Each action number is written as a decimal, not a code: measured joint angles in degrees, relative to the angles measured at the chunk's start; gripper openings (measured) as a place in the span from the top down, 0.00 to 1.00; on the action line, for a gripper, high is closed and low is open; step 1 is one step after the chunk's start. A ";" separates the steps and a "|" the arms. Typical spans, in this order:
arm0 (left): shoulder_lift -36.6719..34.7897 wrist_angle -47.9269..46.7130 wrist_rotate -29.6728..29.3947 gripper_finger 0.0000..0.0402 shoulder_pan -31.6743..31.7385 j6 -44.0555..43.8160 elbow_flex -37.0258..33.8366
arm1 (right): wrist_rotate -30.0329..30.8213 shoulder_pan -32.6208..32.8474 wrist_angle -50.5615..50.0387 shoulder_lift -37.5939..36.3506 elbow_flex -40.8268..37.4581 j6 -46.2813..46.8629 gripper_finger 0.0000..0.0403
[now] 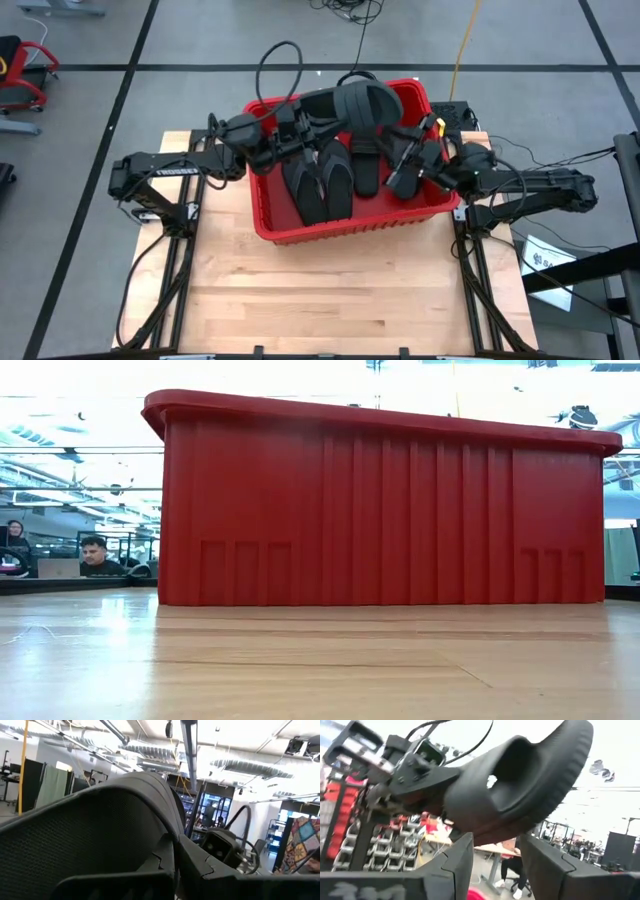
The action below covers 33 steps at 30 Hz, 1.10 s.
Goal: Pick and place slides into bin
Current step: Put the black slide into the red bin
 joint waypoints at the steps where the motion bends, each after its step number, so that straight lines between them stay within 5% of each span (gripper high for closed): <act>1: 0.00 0.02 -0.02 1.00 -0.17 0.22 0.02 | -0.01 -0.27 0.76 0.00 0.00 0.23 0.63; 33: -0.07 -2.44 -0.99 1.00 -1.20 1.53 0.04 | -15.34 -0.69 6.60 -0.13 0.00 1.39 0.67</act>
